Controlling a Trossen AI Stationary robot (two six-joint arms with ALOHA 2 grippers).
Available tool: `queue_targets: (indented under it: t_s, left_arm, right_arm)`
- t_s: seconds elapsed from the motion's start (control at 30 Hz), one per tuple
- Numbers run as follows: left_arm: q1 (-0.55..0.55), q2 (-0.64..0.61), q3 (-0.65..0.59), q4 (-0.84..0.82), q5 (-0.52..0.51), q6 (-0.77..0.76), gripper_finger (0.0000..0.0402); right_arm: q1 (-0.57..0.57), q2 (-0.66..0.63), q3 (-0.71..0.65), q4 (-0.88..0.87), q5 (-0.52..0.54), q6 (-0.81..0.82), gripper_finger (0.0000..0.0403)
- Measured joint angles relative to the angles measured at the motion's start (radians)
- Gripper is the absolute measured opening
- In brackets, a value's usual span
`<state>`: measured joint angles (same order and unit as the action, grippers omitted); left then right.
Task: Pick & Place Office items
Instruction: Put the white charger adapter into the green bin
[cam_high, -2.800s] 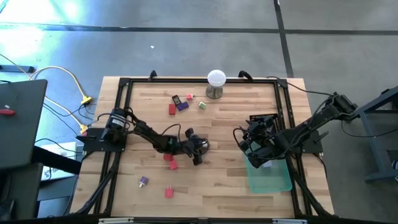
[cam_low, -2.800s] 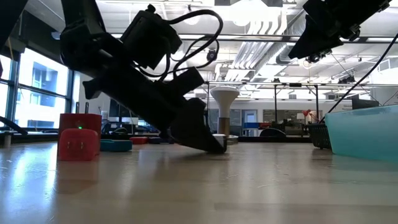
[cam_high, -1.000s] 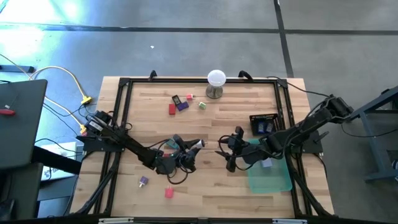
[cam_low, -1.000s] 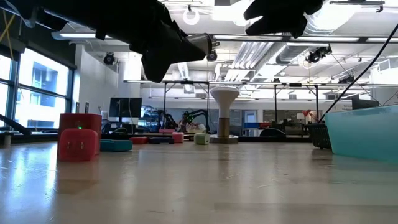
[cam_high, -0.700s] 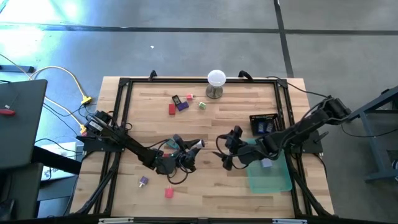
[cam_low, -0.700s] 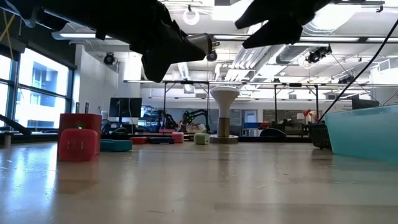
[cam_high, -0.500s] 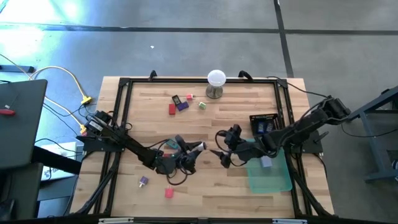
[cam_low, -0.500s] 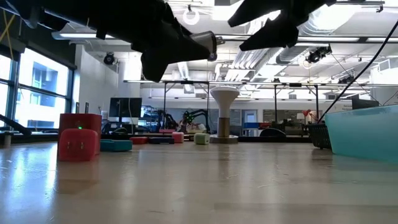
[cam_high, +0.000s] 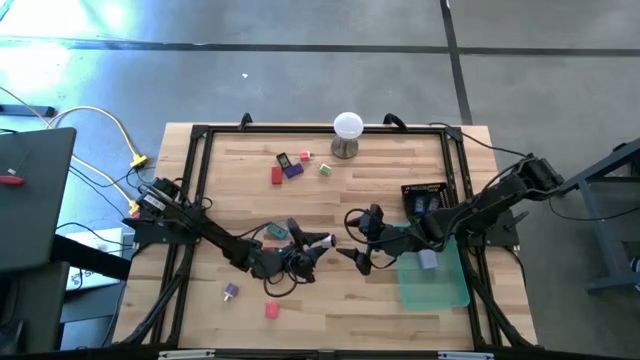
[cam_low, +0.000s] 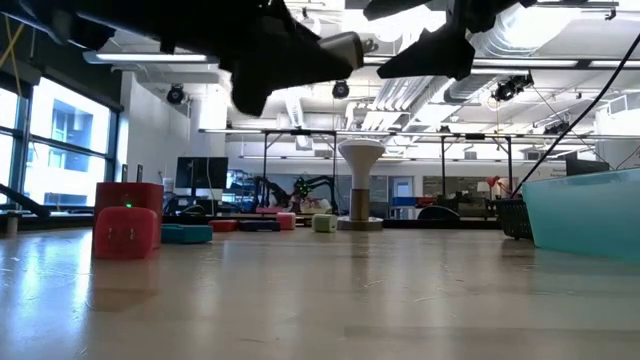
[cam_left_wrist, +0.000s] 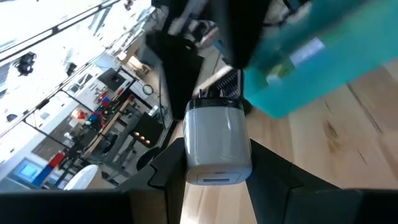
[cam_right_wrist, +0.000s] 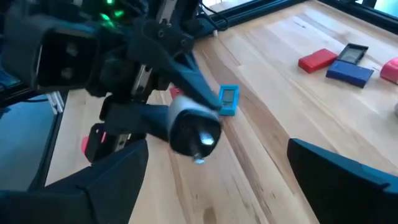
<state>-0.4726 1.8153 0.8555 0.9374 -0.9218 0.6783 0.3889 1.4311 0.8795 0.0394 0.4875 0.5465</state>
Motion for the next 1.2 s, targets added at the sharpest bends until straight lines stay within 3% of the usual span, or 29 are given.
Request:
queue_targets:
  t_s: [0.27, 0.9, 1.2]
  left_arm:
    - [0.034, 0.0, 0.04, 0.019, 0.106, 0.015, 0.0127]
    - [0.067, 0.0, 0.055, 0.019, 0.16, 0.038, 0.0127]
    - [0.087, 0.0, 0.055, 0.055, 0.189, 0.072, 0.0127]
  right_arm:
    - [0.0, 0.0, 0.0, 0.018, -0.026, -0.027, 0.0372]
    - [-0.006, 0.0, 0.0, 0.089, -0.029, -0.106, 0.0372]
    - [-0.036, 0.023, 0.0, 0.14, -0.122, -0.097, 0.0372]
